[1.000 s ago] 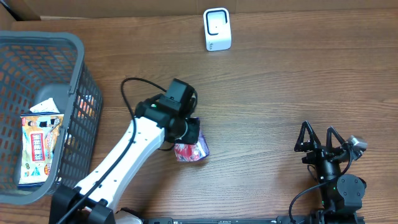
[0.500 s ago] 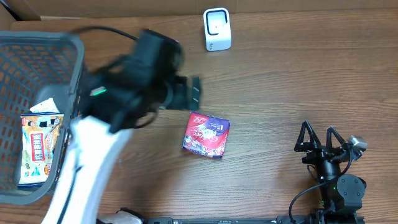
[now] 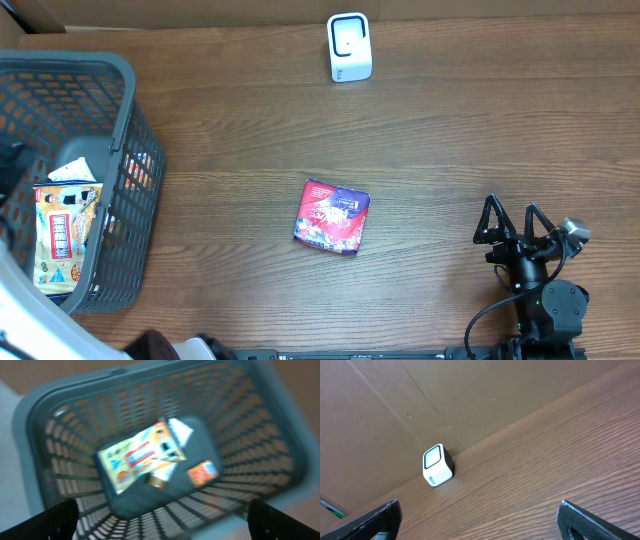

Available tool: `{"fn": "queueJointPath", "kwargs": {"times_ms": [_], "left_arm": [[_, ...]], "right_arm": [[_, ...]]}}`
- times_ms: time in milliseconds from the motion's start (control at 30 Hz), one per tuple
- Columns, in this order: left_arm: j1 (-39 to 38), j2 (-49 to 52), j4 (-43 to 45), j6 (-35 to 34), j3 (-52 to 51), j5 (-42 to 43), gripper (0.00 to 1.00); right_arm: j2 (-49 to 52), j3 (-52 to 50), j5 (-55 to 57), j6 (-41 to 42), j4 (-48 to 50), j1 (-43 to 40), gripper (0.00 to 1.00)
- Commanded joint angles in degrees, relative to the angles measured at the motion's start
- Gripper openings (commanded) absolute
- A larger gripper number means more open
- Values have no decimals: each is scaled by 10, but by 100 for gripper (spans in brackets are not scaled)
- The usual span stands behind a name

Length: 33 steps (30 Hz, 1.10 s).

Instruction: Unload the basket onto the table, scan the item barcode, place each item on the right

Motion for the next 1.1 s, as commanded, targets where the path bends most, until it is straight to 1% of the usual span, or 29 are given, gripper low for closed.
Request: {"fn": "queueJointPath", "kwargs": {"times_ms": [0, 267, 367, 500, 733, 1067], "left_arm": [[57, 56, -3, 68, -22, 45, 100], [63, 195, 5, 111, -71, 52, 100], [63, 251, 17, 116, -93, 50, 100], [63, 296, 44, 122, -124, 51, 100], [60, 310, 101, 123, -200, 42, 100], [49, 310, 181, 155, -313, 57, 100]], "right_arm": [[-5, -6, 5, -4, 5, 4, 100], [-5, -6, 5, -4, 5, 4, 100], [-5, -6, 5, -4, 5, 4, 100], [-5, -6, 5, -4, 5, 4, 100], [-5, -6, 5, -4, 5, 4, 100], [-5, -6, 5, -4, 5, 4, 100]]}}
